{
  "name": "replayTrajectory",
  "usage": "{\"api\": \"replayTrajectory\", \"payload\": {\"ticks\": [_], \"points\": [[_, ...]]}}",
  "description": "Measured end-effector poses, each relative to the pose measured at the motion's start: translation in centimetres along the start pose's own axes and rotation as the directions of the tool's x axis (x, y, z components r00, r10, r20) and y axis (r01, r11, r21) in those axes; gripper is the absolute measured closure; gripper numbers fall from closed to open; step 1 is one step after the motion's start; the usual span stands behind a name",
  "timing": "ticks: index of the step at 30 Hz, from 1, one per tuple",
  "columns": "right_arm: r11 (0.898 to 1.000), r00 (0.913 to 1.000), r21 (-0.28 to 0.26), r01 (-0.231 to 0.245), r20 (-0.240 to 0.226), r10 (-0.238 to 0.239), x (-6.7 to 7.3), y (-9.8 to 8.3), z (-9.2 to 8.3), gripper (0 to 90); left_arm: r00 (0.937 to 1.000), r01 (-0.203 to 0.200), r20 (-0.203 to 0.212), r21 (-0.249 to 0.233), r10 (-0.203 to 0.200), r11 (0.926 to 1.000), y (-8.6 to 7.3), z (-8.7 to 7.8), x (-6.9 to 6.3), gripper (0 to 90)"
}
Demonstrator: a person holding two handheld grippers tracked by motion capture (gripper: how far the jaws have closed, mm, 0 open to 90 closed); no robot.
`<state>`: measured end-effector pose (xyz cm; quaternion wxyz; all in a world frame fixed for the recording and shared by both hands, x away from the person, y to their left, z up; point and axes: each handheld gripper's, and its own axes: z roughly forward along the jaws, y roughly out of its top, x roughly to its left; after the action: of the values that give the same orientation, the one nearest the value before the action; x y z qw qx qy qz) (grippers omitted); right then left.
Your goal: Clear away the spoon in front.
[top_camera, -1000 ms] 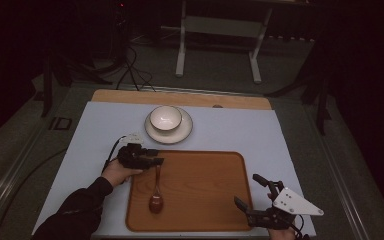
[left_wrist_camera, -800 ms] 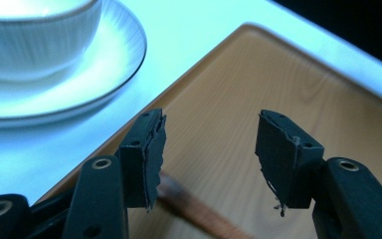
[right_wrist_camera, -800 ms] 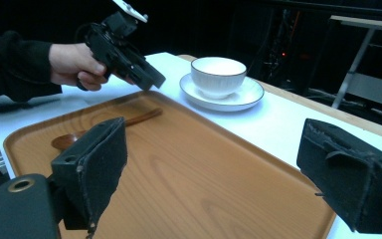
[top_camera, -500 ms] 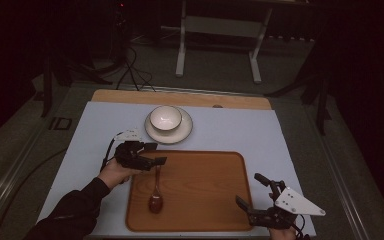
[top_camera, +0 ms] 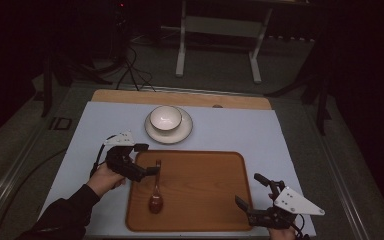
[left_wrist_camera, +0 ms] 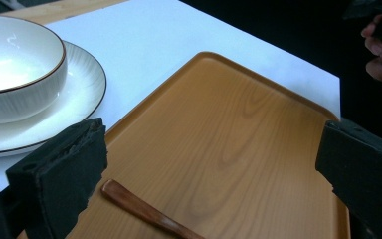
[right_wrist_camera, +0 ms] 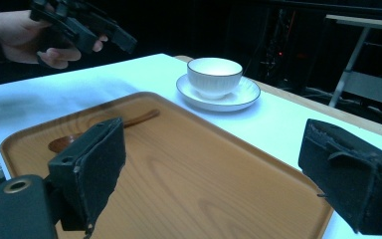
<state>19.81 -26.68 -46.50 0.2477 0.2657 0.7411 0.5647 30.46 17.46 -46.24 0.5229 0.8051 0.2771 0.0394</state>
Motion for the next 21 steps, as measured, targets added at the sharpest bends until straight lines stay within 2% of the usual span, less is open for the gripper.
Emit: {"api": "replayTrajectory", "payload": {"ticks": [4, 5, 12, 19, 21], "points": [[1.000, 1.0000, 0.002, 0.001, 0.002, -0.001, 0.0, 0.0, 0.0, 11.2, 0.9999, 0.005, 0.010, -0.011, -0.005, 0.9999, -0.1, -0.5, -0.2, 0.0], [1.000, 1.0000, 0.002, 0.001, 0.002, -0.001, 0.0, 0.0, 0.0, 11.2, 0.9999, 0.002, 0.012, -0.030, -0.001, 0.9995, -0.1, -1.4, -0.6, 0.0], [1.000, 1.0000, -0.002, -0.002, 0.008, 0.002, 0.0, 0.0, 0.0, 11.2, 0.9998, -0.019, 0.007, -0.030, 0.019, 0.9994, -0.3, -2.7, -2.0, 0.0], [1.000, 0.9999, -0.004, -0.005, 0.011, 0.005, 0.0, 0.1, -0.2, 11.0, 0.9994, -0.034, 0.003, -0.046, 0.035, 0.9984, -1.2, -3.9, -3.2, 0.0], [1.000, 0.9999, -0.002, -0.003, 0.010, 0.003, 0.0, 0.1, -0.2, 11.0, 0.9989, -0.047, -0.004, -0.037, 0.047, 0.9982, -1.4, -4.2, -3.7, 0.0]]}}
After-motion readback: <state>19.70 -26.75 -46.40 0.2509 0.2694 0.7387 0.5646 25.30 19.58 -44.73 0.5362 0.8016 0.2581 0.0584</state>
